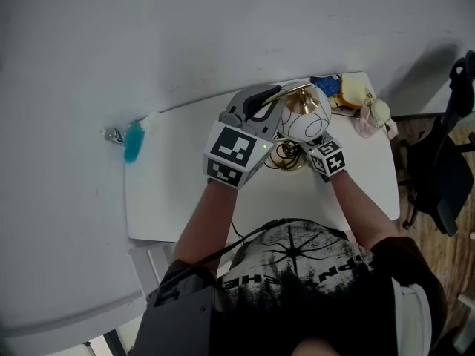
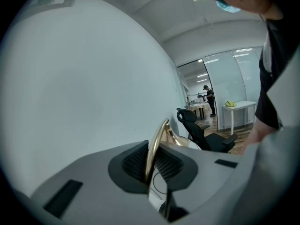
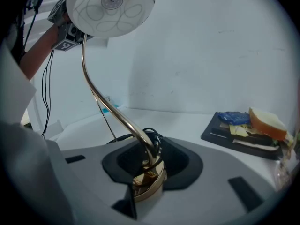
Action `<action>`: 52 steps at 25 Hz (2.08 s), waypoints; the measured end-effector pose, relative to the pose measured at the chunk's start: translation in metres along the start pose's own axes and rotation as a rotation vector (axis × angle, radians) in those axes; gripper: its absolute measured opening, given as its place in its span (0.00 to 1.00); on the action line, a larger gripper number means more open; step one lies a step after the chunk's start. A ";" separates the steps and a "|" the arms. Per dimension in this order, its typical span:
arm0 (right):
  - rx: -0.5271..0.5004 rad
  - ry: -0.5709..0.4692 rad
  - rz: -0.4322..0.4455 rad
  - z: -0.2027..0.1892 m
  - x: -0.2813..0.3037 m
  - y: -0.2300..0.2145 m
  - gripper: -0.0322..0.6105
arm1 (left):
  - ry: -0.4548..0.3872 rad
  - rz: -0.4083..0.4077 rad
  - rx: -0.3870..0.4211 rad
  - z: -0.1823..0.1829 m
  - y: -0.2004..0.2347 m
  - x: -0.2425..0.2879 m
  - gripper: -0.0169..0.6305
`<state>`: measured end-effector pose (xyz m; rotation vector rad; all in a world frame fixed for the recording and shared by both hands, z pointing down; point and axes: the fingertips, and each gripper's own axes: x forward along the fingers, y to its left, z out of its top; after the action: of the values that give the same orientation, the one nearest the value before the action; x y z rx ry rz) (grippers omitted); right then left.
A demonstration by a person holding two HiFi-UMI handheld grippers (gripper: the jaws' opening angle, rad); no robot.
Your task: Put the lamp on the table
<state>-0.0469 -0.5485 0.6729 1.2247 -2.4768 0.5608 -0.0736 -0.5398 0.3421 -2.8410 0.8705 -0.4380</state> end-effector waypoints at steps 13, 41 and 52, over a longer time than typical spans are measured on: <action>-0.015 0.016 -0.015 0.000 -0.014 -0.004 0.29 | 0.038 0.092 0.034 0.000 0.004 -0.017 0.27; -0.175 -0.155 0.114 0.052 -0.186 0.061 0.15 | 0.011 0.303 -0.147 -0.043 -0.103 -0.100 0.14; -0.194 -0.187 0.190 0.040 -0.270 0.089 0.08 | 0.043 0.237 -0.243 -0.081 -0.214 -0.094 0.05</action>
<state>0.0337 -0.3344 0.4996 1.0158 -2.7478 0.2515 -0.0606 -0.3143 0.4424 -2.8957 1.3348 -0.3873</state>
